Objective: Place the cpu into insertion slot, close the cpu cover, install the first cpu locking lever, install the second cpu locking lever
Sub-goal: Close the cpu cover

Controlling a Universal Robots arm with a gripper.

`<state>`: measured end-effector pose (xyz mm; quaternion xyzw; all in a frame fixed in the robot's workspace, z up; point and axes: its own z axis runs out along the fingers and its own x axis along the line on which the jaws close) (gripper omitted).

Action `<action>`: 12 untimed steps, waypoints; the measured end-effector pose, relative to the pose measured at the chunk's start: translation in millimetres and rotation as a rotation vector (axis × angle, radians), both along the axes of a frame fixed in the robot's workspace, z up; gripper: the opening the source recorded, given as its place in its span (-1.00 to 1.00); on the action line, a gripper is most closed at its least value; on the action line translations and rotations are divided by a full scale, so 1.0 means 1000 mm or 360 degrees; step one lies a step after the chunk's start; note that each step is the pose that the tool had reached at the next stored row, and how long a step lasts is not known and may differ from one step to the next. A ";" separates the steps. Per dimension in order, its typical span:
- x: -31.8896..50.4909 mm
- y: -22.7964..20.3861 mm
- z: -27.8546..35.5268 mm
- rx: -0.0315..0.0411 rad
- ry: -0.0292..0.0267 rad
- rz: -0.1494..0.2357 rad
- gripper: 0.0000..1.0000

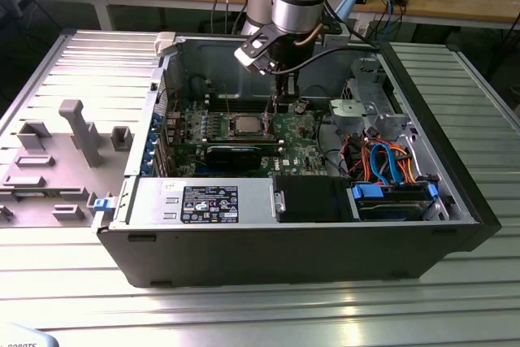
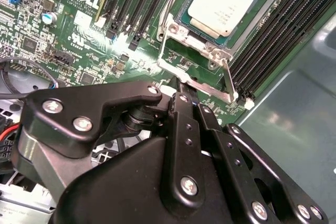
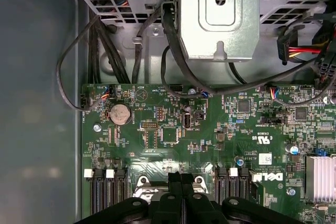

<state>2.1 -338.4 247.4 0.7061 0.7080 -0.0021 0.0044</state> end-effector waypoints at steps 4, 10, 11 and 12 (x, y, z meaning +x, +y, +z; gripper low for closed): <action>-0.0013 0.0000 -0.0001 0.0000 0.00000 0.0000 -0.79; -0.0034 0.0000 -0.0001 0.0000 0.00000 0.0000 -0.79; -0.0039 0.0000 -0.0001 0.0000 0.00000 0.0000 -0.79; -0.0047 0.0000 -0.0002 0.0000 0.00000 0.0000 -0.79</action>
